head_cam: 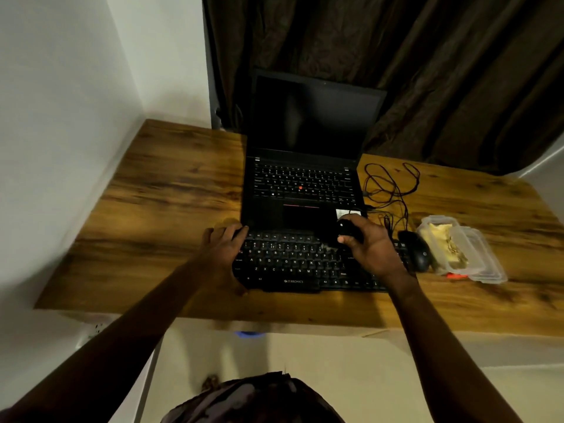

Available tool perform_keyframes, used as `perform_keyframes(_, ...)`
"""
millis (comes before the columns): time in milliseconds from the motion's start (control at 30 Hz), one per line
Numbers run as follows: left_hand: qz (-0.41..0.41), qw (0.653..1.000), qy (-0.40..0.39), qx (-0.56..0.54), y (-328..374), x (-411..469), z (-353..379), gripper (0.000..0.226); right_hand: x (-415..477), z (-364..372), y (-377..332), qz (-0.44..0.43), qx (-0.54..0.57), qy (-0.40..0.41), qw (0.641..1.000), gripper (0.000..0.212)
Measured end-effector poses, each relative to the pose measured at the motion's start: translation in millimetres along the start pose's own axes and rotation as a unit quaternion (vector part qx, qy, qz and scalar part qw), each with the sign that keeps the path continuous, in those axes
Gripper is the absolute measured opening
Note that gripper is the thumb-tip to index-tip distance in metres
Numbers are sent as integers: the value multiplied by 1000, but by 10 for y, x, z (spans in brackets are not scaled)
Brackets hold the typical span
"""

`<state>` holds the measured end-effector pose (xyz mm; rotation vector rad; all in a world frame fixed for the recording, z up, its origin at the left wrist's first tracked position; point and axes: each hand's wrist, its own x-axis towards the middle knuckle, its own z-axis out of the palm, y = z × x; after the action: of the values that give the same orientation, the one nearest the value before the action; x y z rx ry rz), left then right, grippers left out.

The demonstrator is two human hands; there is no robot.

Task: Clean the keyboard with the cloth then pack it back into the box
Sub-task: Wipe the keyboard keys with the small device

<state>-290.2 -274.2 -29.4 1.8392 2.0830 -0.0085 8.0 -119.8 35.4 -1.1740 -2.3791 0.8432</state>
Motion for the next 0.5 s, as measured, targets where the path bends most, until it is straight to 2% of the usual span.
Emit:
perform_keyframes(300, 6, 999, 13, -49, 7, -30, -2, 152, -375, -70, 22, 40, -15, -121, 992, 50)
perform_keyframes(500, 15, 997, 26, -66, 2, -61, -3, 152, -45, 32, -108, 46, 0, -87, 995, 45)
